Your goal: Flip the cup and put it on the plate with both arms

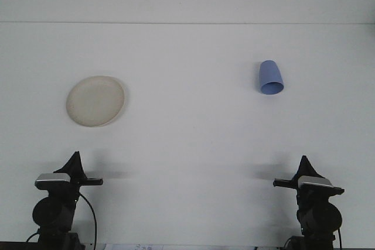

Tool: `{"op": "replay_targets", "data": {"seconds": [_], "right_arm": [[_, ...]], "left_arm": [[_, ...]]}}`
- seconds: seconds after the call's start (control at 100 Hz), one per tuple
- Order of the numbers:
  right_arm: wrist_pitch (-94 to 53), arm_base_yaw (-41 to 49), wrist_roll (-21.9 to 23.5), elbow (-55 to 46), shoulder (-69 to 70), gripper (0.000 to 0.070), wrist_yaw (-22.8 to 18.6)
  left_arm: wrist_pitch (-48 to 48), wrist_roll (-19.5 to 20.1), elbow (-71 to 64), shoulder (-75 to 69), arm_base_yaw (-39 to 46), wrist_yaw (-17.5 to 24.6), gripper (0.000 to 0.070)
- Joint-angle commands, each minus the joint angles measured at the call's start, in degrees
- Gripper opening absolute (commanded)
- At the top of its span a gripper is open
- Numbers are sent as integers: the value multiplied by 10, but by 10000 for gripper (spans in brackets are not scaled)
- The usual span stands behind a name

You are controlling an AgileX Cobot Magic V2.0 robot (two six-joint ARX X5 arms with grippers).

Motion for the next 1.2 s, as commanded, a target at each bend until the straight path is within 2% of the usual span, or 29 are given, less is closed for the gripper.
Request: {"op": "replay_targets", "data": {"seconds": [0.0,0.19,0.38,0.45,0.54,0.63,0.77,0.86,1.0,1.03,1.05,1.09,1.14,1.17,1.19], "right_arm": [[5,1,-4,-1,0,0,0],[7,1,1,-1,0,0,-1],[-5,1,71,-1,0,0,-38],[-5,1,120,-1,0,0,-51],[-4,1,148,-1,0,0,-62],[-2,1,155,3,0,0,-63],[-28,1,195,64,4,0,-46],[-37,1,187,133,33,0,-26],[-67,1,115,257,125,6,-14],[-74,1,100,281,148,38,-14],[-79,1,92,296,163,86,-16],[-89,1,82,323,191,226,-18],[-100,1,75,349,225,434,-18],[-104,1,72,360,243,517,-20],[-104,1,71,366,254,546,-21]], "left_arm": [[6,7,-11,-1,0,-1,14],[6,7,-11,-1,0,-1,14],[6,7,-11,-1,0,-1,13],[6,7,-11,-1,0,-1,13],[6,7,-11,-1,0,-1,14],[6,7,-11,-1,0,-1,14],[6,7,-11,-1,0,-1,13],[6,7,-11,-1,0,-1,13],[6,7,-11,-1,0,-1,13],[6,7,-11,-1,0,-1,14],[6,7,-11,-1,0,-1,13],[6,7,-11,-1,0,-1,13],[6,7,-11,-1,0,-1,13],[6,7,-11,-1,0,-1,13],[6,7,-11,-1,0,-1,14]]}}
